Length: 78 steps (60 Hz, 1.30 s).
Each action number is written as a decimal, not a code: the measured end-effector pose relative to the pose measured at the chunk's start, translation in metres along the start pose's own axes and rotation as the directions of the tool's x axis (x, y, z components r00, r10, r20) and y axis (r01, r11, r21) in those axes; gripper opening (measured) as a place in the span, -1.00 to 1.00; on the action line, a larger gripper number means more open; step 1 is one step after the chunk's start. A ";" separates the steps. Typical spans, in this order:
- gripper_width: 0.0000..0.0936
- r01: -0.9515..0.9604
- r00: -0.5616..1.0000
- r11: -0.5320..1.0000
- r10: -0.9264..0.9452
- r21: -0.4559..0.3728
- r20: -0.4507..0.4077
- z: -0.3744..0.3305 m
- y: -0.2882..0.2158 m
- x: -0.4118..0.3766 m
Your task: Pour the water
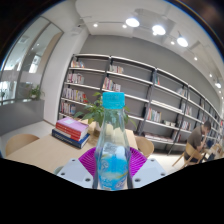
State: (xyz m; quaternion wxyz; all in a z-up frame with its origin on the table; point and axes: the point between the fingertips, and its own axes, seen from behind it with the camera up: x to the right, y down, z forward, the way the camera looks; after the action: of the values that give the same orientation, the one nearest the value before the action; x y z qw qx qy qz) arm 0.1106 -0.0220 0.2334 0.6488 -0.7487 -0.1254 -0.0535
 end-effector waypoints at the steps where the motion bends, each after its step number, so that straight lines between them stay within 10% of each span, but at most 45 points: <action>1: -0.17 -0.027 1.000 1.000 0.027 -0.005 0.002 0.002 0.005 0.001; 37: -0.16 -0.247 0.968 0.959 0.240 -0.138 -0.068 0.035 0.141 0.037; 48: 0.21 -0.263 0.963 0.951 0.248 -0.161 -0.109 0.032 0.146 0.041; 55: 0.86 -0.291 0.952 0.932 0.258 -0.217 -0.166 0.015 0.159 0.042; 78: 0.82 -0.293 0.956 0.856 0.259 -0.426 -0.138 -0.120 0.181 -0.049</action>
State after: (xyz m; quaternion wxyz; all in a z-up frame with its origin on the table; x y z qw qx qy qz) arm 0.1197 -0.1693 0.0660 0.4672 -0.8837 0.0233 -0.0150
